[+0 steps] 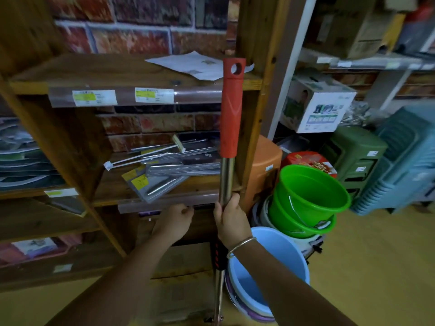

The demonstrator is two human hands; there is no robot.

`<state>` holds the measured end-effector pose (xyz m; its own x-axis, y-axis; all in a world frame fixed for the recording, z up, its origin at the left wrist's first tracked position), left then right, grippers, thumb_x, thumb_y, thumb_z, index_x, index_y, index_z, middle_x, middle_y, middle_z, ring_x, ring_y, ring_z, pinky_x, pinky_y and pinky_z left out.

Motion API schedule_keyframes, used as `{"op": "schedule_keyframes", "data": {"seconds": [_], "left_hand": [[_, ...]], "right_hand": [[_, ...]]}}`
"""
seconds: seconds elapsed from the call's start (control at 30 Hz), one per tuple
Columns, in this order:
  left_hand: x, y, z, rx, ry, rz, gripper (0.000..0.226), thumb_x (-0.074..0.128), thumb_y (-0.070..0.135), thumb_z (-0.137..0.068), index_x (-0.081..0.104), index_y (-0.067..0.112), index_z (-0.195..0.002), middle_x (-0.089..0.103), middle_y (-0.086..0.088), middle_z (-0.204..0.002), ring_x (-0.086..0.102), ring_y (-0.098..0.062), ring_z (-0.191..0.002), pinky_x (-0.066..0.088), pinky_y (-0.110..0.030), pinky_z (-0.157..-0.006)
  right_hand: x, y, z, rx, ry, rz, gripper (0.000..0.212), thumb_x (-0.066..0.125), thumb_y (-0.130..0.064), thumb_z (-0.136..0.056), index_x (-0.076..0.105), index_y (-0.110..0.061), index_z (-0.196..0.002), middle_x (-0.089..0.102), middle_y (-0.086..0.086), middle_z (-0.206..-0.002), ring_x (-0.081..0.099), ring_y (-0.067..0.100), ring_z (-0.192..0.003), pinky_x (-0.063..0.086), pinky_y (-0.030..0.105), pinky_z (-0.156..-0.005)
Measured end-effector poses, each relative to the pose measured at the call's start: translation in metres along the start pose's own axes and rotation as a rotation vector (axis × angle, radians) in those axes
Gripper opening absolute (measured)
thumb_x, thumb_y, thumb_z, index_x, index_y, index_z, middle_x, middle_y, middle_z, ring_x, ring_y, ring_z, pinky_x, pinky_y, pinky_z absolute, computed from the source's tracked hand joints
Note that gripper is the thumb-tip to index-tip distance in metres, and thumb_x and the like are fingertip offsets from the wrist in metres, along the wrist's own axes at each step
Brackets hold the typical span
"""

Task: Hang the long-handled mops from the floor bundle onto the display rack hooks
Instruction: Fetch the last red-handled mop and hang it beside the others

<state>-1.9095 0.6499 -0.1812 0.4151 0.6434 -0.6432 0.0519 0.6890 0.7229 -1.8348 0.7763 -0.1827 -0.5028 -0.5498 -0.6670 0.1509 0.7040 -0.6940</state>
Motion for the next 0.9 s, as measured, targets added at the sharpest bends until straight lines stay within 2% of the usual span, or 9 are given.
{"op": "schedule_keyframes", "data": {"seconds": [0.13, 0.2, 0.3, 0.4, 0.53, 0.6, 0.67, 0.77, 0.9], "left_hand": [[-0.008, 0.019, 0.026, 0.089, 0.0, -0.052, 0.026, 0.043, 0.029, -0.095, 0.064, 0.015, -0.093, 0.071, -0.014, -0.085, 0.067, -0.03, -0.077, 0.053, -0.043, -0.074], [-0.01, 0.03, 0.047, 0.104, -0.02, -0.03, 0.023, 0.043, 0.027, -0.095, 0.061, 0.018, -0.083, 0.07, -0.015, -0.084, 0.065, -0.031, -0.076, 0.052, -0.042, -0.073], [-0.017, 0.057, 0.083, 0.146, -0.022, -0.007, 0.032, 0.044, 0.023, -0.094, 0.056, 0.014, -0.066, 0.062, -0.014, -0.073, 0.057, -0.027, -0.068, 0.042, -0.034, -0.065], [-0.024, 0.096, 0.127, 0.231, 0.027, -0.02, 0.034, 0.048, 0.023, -0.091, 0.049, 0.02, -0.057, 0.055, -0.005, -0.068, 0.053, -0.022, -0.071, 0.042, -0.033, -0.07], [-0.008, 0.142, 0.198, 0.381, 0.012, -0.056, 0.034, 0.048, 0.025, -0.09, 0.064, 0.005, -0.068, 0.068, -0.019, -0.083, 0.062, -0.031, -0.078, 0.047, -0.036, -0.069], [0.005, 0.165, 0.236, 0.495, -0.027, -0.044, 0.037, 0.049, 0.027, -0.091, 0.068, -0.002, -0.078, 0.069, -0.024, -0.087, 0.064, -0.035, -0.083, 0.049, -0.04, -0.075], [0.019, 0.188, 0.273, 0.631, -0.052, -0.053, 0.039, 0.05, 0.025, -0.091, 0.068, -0.006, -0.078, 0.068, -0.028, -0.085, 0.064, -0.037, -0.082, 0.048, -0.039, -0.071], [0.041, 0.222, 0.333, 0.795, -0.137, -0.04, 0.038, 0.05, 0.024, -0.09, 0.068, -0.004, -0.074, 0.068, -0.028, -0.079, 0.065, -0.037, -0.075, 0.046, -0.037, -0.064], [0.067, 0.258, 0.41, 0.915, -0.304, 0.031, 0.032, 0.05, 0.026, -0.089, 0.066, 0.002, -0.077, 0.07, -0.022, -0.084, 0.065, -0.035, -0.081, 0.048, -0.036, -0.068]], "right_hand": [[-0.044, -0.03, 0.023, -0.043, 0.066, -0.024, 0.024, 0.043, -0.031, -0.091, 0.023, -0.019, -0.086, 0.061, 0.017, -0.076, 0.061, 0.04, -0.072, 0.025, 0.028, -0.051], [-0.072, -0.049, 0.038, -0.065, 0.123, -0.03, 0.025, 0.044, -0.031, -0.091, 0.023, -0.019, -0.085, 0.062, 0.02, -0.077, 0.06, 0.043, -0.073, 0.024, 0.029, -0.052], [-0.121, -0.077, 0.068, -0.107, 0.197, -0.037, 0.023, 0.046, -0.029, -0.09, 0.027, -0.017, -0.088, 0.064, 0.026, -0.081, 0.06, 0.045, -0.075, 0.024, 0.031, -0.052], [-0.169, -0.097, 0.109, -0.109, 0.241, -0.046, 0.022, 0.046, -0.027, -0.091, 0.034, -0.01, -0.096, 0.064, 0.028, -0.082, 0.06, 0.046, -0.075, 0.026, 0.033, -0.051], [-0.228, -0.109, 0.175, -0.021, 0.293, -0.024, 0.028, 0.044, -0.025, -0.091, 0.036, -0.002, -0.104, 0.061, 0.03, -0.087, 0.059, 0.047, -0.079, 0.042, 0.048, -0.061], [-0.259, -0.114, 0.209, 0.038, 0.336, -0.024, 0.021, 0.044, -0.023, -0.092, 0.032, -0.007, -0.095, 0.061, 0.03, -0.087, 0.058, 0.047, -0.08, 0.045, 0.052, -0.066], [-0.287, -0.119, 0.241, 0.101, 0.39, 0.022, 0.021, 0.043, -0.023, -0.092, 0.027, -0.01, -0.09, 0.06, 0.032, -0.09, 0.057, 0.048, -0.083, 0.044, 0.053, -0.07], [-0.329, -0.123, 0.294, 0.195, 0.497, 0.089, 0.023, 0.043, -0.026, -0.092, 0.027, -0.009, -0.089, 0.058, 0.028, -0.087, 0.057, 0.048, -0.085, 0.045, 0.055, -0.072], [-0.382, -0.139, 0.37, 0.302, 0.668, 0.165, 0.021, 0.042, -0.029, -0.091, 0.03, -0.011, -0.089, 0.058, 0.021, -0.08, 0.059, 0.044, -0.078, 0.048, 0.056, -0.071]]}}
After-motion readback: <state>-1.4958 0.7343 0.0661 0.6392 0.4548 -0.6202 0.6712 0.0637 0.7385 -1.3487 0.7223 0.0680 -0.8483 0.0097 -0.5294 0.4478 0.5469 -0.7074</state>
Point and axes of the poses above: each hand's wrist, its own z-axis away from the middle knuckle, its own x-axis out of the palm, y = z × x, the point moved 1 cm from there along -z, towards the middle knuckle
